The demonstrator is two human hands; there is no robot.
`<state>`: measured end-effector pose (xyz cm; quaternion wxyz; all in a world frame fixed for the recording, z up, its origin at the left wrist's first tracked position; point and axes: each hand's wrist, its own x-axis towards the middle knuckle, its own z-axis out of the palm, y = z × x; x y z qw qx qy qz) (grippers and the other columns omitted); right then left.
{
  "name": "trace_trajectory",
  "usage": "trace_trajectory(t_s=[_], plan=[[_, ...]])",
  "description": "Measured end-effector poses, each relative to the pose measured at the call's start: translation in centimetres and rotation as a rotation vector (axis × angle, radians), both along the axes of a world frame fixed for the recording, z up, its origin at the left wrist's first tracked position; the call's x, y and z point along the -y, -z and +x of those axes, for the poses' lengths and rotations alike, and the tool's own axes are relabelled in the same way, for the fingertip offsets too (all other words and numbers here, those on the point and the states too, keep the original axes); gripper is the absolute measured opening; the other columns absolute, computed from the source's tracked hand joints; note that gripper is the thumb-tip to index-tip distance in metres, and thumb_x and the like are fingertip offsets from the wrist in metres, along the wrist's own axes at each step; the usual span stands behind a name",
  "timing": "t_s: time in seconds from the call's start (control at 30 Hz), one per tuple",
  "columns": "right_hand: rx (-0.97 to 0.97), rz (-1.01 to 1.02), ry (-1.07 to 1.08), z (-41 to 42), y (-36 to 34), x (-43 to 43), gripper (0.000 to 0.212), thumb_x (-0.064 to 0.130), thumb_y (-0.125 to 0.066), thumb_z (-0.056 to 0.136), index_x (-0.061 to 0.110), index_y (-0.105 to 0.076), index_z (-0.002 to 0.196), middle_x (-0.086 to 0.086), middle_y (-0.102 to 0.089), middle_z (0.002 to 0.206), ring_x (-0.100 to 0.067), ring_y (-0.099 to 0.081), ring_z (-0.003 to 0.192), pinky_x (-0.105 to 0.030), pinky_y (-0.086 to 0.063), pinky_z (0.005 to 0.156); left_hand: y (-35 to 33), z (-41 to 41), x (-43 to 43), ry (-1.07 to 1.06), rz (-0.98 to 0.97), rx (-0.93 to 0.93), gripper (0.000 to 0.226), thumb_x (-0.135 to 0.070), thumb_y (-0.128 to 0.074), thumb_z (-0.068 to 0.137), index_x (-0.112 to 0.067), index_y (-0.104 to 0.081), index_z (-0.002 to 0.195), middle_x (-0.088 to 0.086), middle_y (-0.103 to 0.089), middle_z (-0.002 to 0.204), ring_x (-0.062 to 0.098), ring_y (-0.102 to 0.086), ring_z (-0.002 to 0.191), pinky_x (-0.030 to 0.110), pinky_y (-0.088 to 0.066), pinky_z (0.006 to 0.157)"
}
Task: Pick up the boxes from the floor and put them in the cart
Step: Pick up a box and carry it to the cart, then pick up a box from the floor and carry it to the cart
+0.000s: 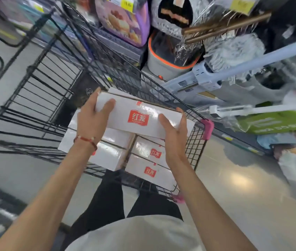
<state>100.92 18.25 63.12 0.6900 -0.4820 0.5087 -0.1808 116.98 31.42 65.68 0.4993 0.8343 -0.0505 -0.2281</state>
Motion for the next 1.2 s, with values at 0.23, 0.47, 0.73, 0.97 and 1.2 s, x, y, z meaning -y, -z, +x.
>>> trace_trajectory(t_s=[0.23,0.47,0.73,0.97,1.2], plan=[[-0.125,-0.009,0.086,7.0,1.0,-0.4,0.076,0.037,-0.077,0.093,0.041,-0.034,0.156,0.009,-0.043,0.159,-0.012,-0.041,0.144,-0.047,-0.037,0.121,3.1,7.6,0.8,0.097,0.050,-0.152,0.042,-0.044,-0.060,0.091,-0.020,-0.064,0.126,0.003,-0.070,0.118,0.023,-0.065,0.110,0.046,-0.054,0.098],[-0.197,0.061,0.134,11.4,4.6,-2.5,0.079,0.029,-0.075,0.095,0.029,-0.030,0.160,0.000,-0.057,0.148,-0.018,-0.059,0.132,-0.035,-0.053,0.109,8.5,13.3,-0.1,0.181,0.134,-0.223,0.047,-0.051,-0.062,0.088,-0.023,-0.065,0.127,0.000,-0.071,0.120,0.021,-0.065,0.114,0.043,-0.050,0.104],[-0.273,0.150,0.075,13.3,7.7,-3.6,0.077,0.023,-0.069,0.099,0.025,-0.023,0.161,-0.005,-0.054,0.149,-0.025,-0.058,0.133,-0.049,-0.051,0.110,12.9,16.2,-1.4,0.297,0.295,-0.278,0.045,-0.051,-0.061,0.092,-0.018,-0.067,0.122,0.004,-0.070,0.118,0.025,-0.065,0.108,0.047,-0.052,0.100],[-0.349,0.182,-0.005,14.3,9.2,-4.0,0.071,0.020,-0.064,0.102,0.027,-0.021,0.159,-0.002,-0.052,0.148,-0.023,-0.053,0.136,-0.047,-0.047,0.115,15.1,17.6,-1.2,0.337,0.409,-0.237,0.049,-0.055,-0.059,0.091,-0.019,-0.066,0.124,0.006,-0.069,0.121,0.030,-0.063,0.113,0.045,-0.049,0.102],[-0.373,0.162,-0.007,14.6,9.5,-4.6,0.077,0.018,-0.064,0.102,0.027,-0.016,0.162,-0.004,-0.050,0.151,-0.024,-0.050,0.140,-0.051,-0.044,0.117,15.8,17.5,-1.9,0.329,0.384,-0.237,0.048,-0.053,-0.058,0.094,-0.019,-0.064,0.127,0.005,-0.069,0.119,0.026,-0.063,0.111,0.038,-0.049,0.099]])
